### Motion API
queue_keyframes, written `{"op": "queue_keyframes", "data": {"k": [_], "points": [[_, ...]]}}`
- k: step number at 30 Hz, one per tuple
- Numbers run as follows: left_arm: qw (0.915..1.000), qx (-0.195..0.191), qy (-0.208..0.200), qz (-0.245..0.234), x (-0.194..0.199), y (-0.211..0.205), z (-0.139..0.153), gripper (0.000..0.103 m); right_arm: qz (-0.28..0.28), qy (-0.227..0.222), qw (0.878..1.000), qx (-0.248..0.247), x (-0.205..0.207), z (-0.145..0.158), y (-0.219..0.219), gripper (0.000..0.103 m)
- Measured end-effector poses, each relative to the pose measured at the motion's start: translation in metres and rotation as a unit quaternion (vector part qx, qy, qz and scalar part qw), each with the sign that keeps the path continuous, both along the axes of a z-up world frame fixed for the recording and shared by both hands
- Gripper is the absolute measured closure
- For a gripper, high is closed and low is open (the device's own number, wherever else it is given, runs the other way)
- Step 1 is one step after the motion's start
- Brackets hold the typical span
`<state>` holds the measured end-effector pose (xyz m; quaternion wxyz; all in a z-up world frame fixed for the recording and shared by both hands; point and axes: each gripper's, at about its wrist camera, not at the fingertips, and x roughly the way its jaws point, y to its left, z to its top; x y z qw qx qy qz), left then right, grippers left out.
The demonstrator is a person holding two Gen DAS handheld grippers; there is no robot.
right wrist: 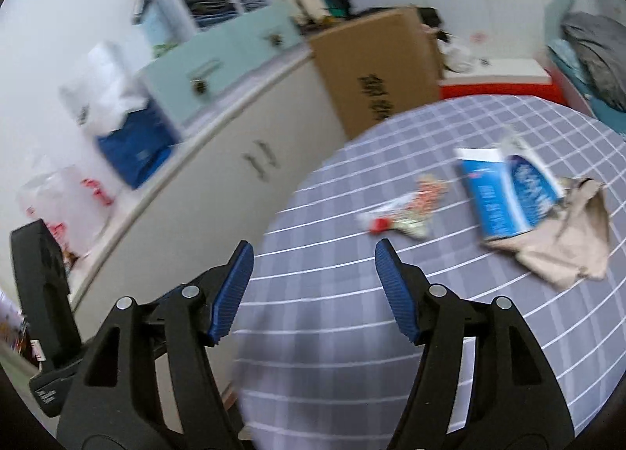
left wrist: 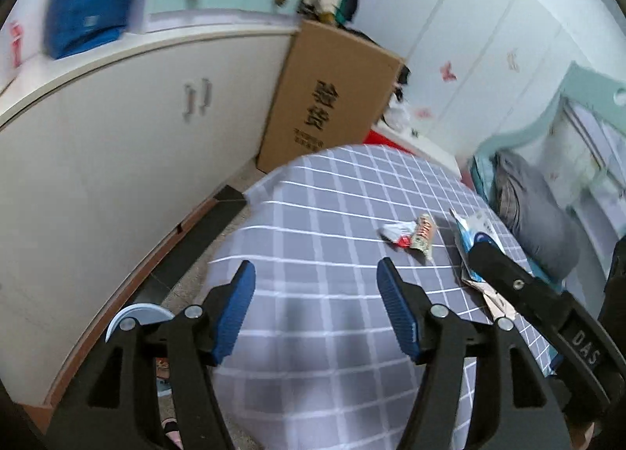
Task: Collect trash
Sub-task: 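Move both tools back toward the table, then grasp the white snack packet with the left gripper while the right grasps the red-white wrapper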
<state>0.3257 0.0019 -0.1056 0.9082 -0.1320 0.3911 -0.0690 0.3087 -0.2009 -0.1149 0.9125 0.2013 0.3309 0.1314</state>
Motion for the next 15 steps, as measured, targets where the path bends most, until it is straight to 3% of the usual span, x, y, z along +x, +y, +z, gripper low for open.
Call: {"op": "queue_keyframes", "data": {"k": [7, 15], "points": [[0.9992, 0.035, 0.019, -0.002, 0.045, -0.033, -0.016, 0.040, -0.017, 0.059, 0.998, -0.022, 0.057, -0.035, -0.024, 0.044], [0.9982, 0.052, 0.028, -0.001, 0.074, -0.038, -0.032, 0.039, -0.024, 0.100, 0.993, -0.055, 0.103, -0.059, -0.022, 0.050]]}}
